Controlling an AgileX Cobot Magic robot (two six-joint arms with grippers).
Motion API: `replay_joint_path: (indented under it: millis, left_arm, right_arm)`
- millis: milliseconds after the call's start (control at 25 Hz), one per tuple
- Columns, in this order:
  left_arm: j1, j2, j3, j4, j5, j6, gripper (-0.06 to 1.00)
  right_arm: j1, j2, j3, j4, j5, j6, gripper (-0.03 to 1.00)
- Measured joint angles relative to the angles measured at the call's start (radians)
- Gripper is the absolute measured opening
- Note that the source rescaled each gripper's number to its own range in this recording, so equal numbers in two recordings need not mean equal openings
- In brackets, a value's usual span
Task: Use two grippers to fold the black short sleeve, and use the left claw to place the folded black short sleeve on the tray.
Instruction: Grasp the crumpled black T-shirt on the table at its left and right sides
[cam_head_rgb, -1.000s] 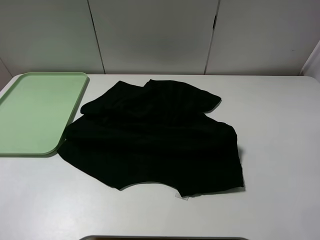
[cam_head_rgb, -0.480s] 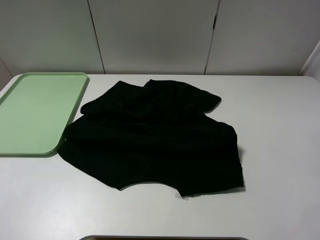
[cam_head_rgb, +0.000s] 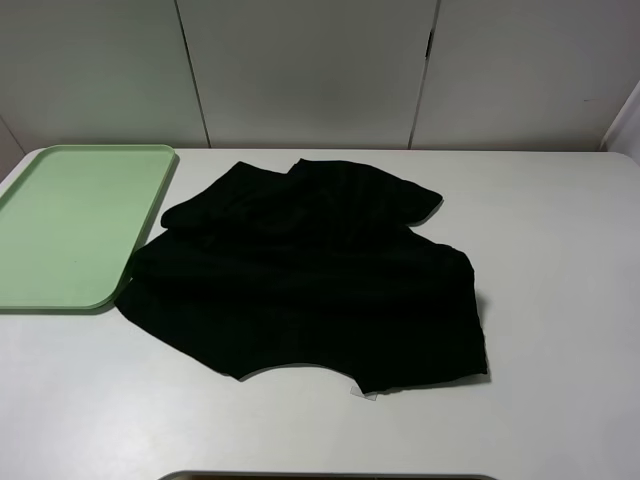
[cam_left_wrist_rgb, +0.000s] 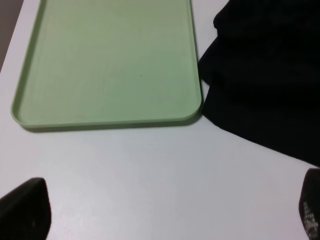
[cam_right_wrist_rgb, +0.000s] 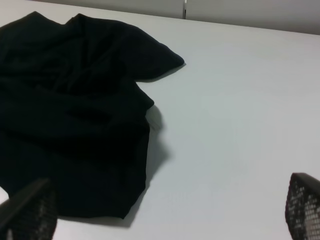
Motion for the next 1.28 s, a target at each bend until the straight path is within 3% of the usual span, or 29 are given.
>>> replay_joint_path:
  millis: [360, 480, 520, 640, 800, 1080, 1280]
  left_arm:
    - [-0.026, 0.0, -0.001, -0.034, -0.001, 0.0, 1.0]
    - [-0.042, 0.018, -0.024, -0.089, -0.025, 0.008, 1.0]
    - [-0.043, 0.063, -0.049, -0.152, -0.063, 0.043, 1.0]
    - [-0.043, 0.111, -0.073, -0.221, -0.093, 0.094, 1.0]
    - [-0.043, 0.286, -0.143, -0.365, -0.121, 0.263, 1.0]
    - [-0.043, 0.56, -0.2, -0.435, -0.152, 0.406, 1.0]
    - [-0.043, 0.742, -0.204, -0.56, -0.161, 0.578, 1.0]
  right_arm:
    - [0.0, 0.002, 0.0, 0.007, 0.0, -0.001, 1.0]
    - [0.0, 0.06, 0.0, 0.035, 0.0, -0.039, 1.0]
    - [0.0, 0.132, -0.004, 0.079, 0.0, -0.084, 1.0]
    - [0.0, 0.249, -0.035, 0.143, -0.028, -0.163, 1.0]
    - [0.0, 0.431, -0.132, 0.232, -0.096, -0.288, 1.0]
    - [0.012, 0.671, -0.247, 0.266, -0.095, -0.477, 1.0]
    - [0.049, 0.773, -0.266, 0.261, -0.094, -0.534, 1.0]
